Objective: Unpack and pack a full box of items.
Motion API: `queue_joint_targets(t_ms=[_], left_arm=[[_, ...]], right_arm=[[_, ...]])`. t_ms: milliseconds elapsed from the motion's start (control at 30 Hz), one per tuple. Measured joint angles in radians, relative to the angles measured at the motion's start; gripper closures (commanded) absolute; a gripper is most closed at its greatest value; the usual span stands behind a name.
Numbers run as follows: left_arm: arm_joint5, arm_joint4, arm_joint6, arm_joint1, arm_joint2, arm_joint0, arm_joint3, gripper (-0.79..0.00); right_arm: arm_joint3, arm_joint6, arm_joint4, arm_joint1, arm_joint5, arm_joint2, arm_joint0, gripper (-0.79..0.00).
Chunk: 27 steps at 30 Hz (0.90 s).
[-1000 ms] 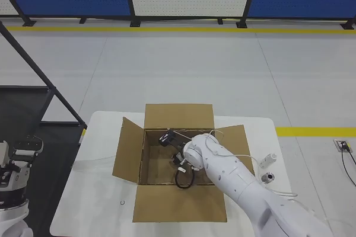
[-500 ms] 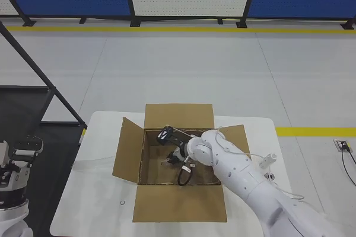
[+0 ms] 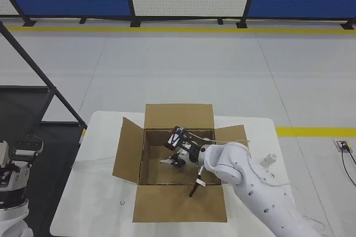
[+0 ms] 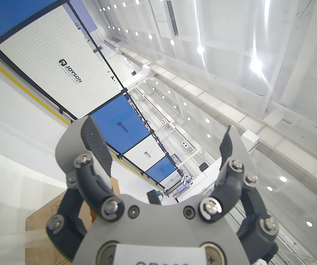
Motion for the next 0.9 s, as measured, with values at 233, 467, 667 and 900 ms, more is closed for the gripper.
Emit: queue_joint_targets(t_ms=[233, 467, 667, 900], left_arm=[[0.0, 0.0, 0.0, 0.0, 0.0, 0.0, 0.0, -0.785], [0.0, 0.0, 0.0, 0.0, 0.0, 0.0, 0.0, -0.785], [0.0, 0.0, 0.0, 0.0, 0.0, 0.0, 0.0, -0.785], [0.0, 0.0, 0.0, 0.0, 0.0, 0.0, 0.0, -0.785]], right_arm=[[-0.433, -0.093, -0.156, 0.087, 0.037, 0.349, -0.381, -0.785], [-0.531, -0.234, -0.213, 0.108, 0.171, 0.589, -0.625, -0.785], [-0.53, -0.259, -0.229, 0.111, 0.326, 0.726, -0.764, -0.785], [-0.446, -0.198, -0.18, 0.117, 0.317, 0.829, -0.842, -0.785]])
